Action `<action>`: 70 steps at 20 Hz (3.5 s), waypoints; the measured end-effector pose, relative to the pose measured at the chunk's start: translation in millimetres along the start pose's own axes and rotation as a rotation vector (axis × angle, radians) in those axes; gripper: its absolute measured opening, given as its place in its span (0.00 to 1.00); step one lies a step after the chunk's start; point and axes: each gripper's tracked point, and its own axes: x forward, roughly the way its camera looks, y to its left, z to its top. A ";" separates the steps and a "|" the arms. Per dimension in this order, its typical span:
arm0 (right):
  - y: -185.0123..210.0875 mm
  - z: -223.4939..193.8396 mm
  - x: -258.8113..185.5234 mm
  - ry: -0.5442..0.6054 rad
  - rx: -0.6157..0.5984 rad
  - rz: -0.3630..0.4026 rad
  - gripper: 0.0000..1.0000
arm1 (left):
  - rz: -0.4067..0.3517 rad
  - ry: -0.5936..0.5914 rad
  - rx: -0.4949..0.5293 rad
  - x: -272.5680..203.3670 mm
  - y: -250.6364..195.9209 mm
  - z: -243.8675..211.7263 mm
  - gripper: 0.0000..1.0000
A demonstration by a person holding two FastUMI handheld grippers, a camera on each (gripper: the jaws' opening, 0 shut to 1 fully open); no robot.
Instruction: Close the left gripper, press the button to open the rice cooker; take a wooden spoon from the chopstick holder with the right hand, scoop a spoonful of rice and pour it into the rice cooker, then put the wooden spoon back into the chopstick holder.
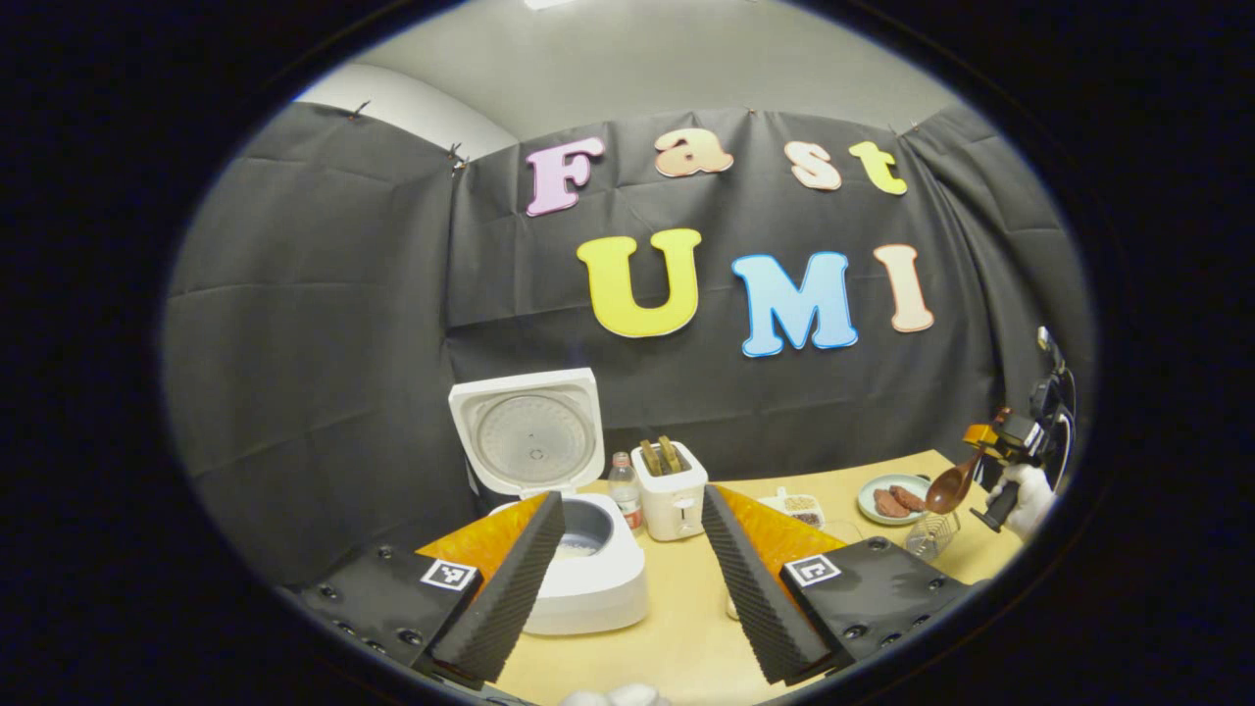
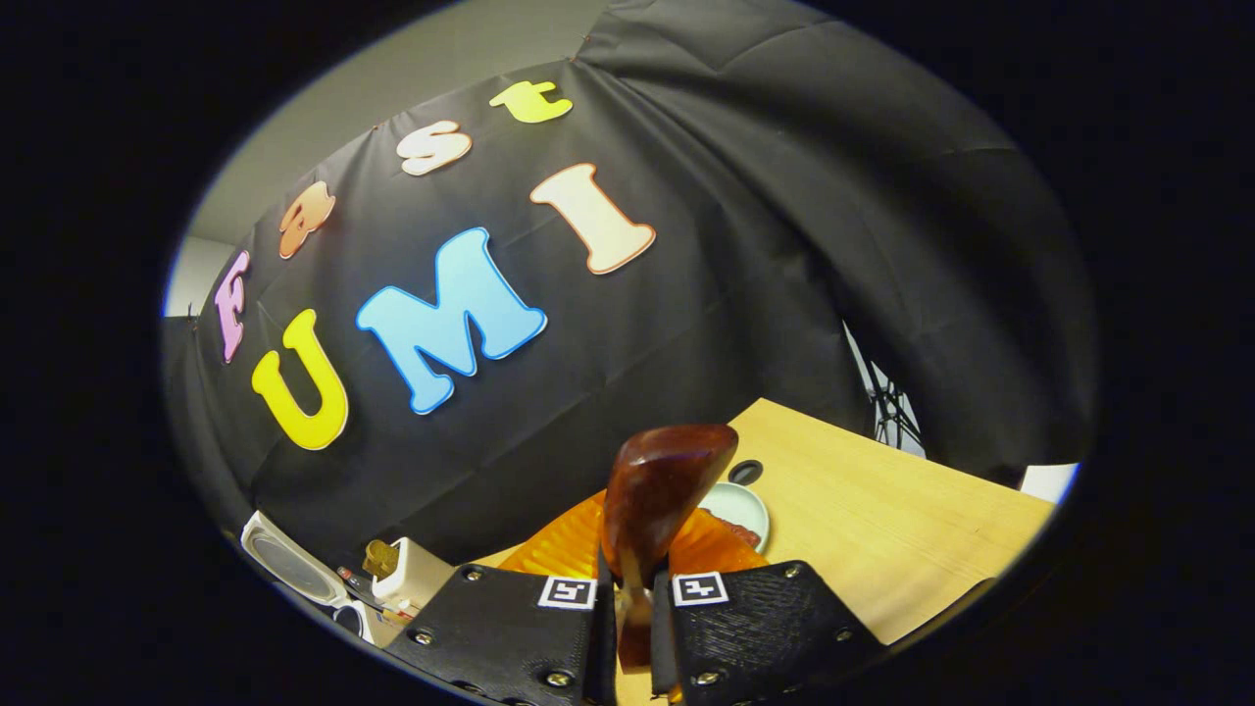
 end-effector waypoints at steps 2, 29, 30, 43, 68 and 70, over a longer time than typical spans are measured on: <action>-12.1 -8.4 4.6 0.014 0.001 -0.012 0.14 | -0.001 0.006 0.004 0.0 -7.1 1.8 1.00; -76.3 -38.1 -25.5 0.074 -0.151 -0.181 0.98 | 0.011 0.011 0.052 7.5 -10.7 2.7 0.98; -67.5 -23.9 -37.9 0.041 -0.184 -0.164 0.98 | 0.007 0.007 0.052 8.5 -9.4 3.1 0.98; 119.8 59.0 -192.7 -0.180 -0.535 0.123 0.97 | 0.003 -0.113 0.021 36.1 26.4 36.8 1.00; 211.8 18.6 -242.6 -0.063 -0.602 0.187 0.98 | 0.237 -0.120 -0.098 331.6 191.2 129.7 0.98; 214.3 12.3 -237.5 -0.044 -0.606 0.188 0.98 | 0.250 -0.084 -0.092 354.3 201.1 115.6 0.97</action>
